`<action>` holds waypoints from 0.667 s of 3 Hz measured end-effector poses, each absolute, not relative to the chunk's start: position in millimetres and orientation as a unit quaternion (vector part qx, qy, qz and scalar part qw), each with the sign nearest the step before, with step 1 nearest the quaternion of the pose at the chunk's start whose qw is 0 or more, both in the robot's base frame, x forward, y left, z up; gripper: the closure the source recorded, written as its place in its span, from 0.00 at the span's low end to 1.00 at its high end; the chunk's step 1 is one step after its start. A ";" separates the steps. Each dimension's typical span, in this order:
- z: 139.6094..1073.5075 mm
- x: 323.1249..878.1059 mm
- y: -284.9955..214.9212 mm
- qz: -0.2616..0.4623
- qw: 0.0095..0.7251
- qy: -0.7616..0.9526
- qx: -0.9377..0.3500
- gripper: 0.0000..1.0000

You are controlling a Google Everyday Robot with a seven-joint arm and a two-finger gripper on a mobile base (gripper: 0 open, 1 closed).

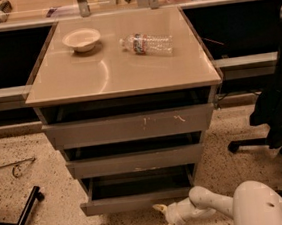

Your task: Close bottom drawer

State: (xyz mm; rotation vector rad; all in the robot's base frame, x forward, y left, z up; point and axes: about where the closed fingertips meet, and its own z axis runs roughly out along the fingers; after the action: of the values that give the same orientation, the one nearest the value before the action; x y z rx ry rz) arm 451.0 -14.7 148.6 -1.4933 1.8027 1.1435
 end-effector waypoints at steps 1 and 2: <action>153.8 491.4 -3.8 0.409 0.265 0.675 -0.553 0.00; 151.4 527.8 10.0 0.398 0.273 0.681 -0.550 0.00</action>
Offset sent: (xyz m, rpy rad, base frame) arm 0.1270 0.0349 0.0012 -0.0521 -0.0608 -0.0788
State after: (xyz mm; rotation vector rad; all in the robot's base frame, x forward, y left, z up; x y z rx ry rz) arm 527.8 10.0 151.4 -1.4802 1.8329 1.0701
